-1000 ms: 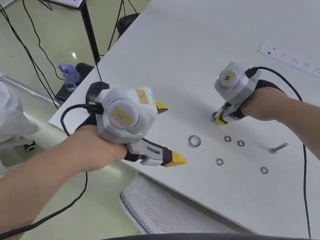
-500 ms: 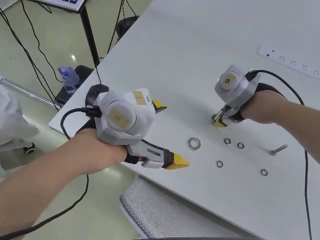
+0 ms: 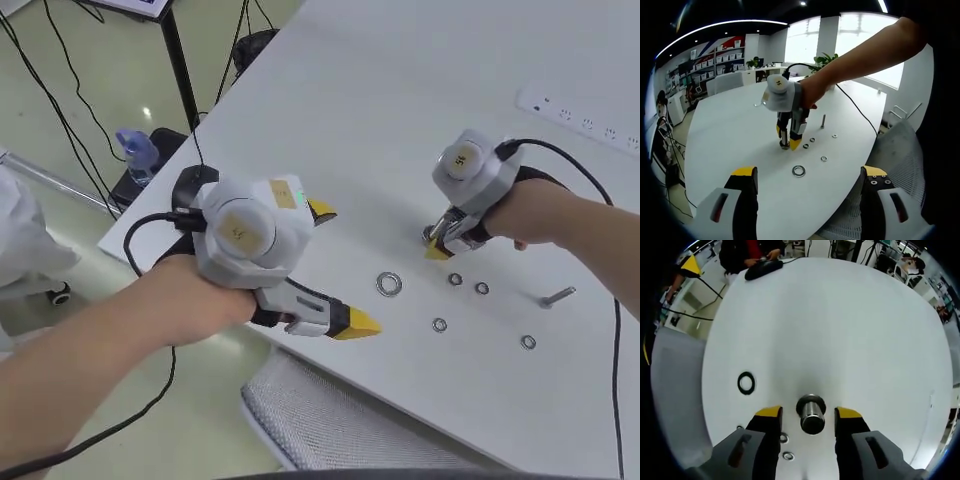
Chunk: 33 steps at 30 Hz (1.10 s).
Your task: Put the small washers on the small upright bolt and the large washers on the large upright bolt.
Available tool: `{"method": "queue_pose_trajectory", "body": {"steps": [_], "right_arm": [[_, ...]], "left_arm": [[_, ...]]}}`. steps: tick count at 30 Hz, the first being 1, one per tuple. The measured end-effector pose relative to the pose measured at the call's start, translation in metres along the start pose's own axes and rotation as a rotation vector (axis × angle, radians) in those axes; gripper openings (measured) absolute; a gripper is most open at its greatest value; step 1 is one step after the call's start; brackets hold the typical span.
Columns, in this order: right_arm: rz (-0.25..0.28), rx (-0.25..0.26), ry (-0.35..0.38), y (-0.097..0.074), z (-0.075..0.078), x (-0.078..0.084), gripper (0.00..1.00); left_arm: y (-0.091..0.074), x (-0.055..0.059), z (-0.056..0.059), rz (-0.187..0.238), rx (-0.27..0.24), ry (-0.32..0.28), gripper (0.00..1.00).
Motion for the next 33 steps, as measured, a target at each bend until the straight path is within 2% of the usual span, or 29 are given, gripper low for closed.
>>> {"method": "queue_pose_trajectory", "body": {"steps": [6, 16, 33], "right_arm": [[0.008, 0.002, -0.008, -0.002, 0.002, -0.001, 0.43], [0.028, -0.001, -0.013, -0.018, -0.001, -0.006, 0.41], [0.061, 0.014, -0.029, -0.048, -0.017, -0.008, 0.40]], "left_arm": [[0.000, -0.001, 0.000, 0.000, 0.001, 0.003, 0.84], [0.000, -0.003, 0.001, -0.003, 0.002, 0.010, 0.83], [-0.003, -0.008, 0.007, 0.001, 0.008, 0.026, 0.81]]}}
Point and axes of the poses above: the centre of the closed fingertips' face, and the gripper's own axes: y roughly forward along the fingers, z roughly to its right, x roughly out of its underside, the point moved 10 cm from there along -y, roughly backward along the fingers, and after that the axes turned 4 degrees about -z, right-handed, at the moved point
